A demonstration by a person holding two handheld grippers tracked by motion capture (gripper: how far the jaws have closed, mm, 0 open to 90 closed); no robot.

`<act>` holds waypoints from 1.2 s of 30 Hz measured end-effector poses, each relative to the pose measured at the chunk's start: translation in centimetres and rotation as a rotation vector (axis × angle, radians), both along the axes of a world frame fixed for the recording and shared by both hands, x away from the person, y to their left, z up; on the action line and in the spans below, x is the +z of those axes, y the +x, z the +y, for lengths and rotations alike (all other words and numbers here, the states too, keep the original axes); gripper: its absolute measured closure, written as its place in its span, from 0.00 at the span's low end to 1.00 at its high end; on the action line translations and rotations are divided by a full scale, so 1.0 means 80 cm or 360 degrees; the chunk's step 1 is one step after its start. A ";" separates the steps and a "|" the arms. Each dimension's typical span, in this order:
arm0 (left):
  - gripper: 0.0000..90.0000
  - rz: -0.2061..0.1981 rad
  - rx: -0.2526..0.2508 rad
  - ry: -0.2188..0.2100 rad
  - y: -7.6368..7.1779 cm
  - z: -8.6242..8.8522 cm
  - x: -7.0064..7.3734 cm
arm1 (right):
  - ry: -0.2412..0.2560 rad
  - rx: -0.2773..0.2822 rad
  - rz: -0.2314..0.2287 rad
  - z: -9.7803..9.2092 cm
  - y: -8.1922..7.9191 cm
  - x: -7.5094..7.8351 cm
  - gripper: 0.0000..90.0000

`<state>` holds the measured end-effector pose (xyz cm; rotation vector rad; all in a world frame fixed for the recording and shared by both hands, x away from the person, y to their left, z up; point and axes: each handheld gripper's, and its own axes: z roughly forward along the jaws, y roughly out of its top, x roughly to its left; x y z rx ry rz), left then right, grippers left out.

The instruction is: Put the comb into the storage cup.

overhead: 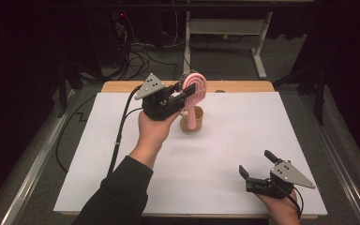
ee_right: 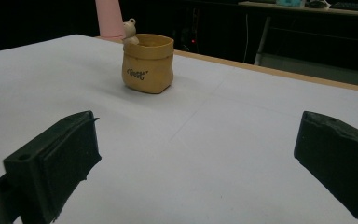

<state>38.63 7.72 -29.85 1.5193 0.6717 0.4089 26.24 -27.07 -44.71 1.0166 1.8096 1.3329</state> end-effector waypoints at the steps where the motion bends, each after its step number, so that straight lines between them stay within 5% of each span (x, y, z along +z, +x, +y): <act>1: 0.72 0.0000 0.0001 0.0000 0.001 0.000 0.001 | -0.0002 0.0001 -0.0001 0.000 0.000 0.000 0.00; 36: 0.72 -0.0039 0.0073 0.0023 0.044 -0.029 0.013 | 0.0007 -0.0013 -0.0013 -0.001 -0.002 0.001 0.00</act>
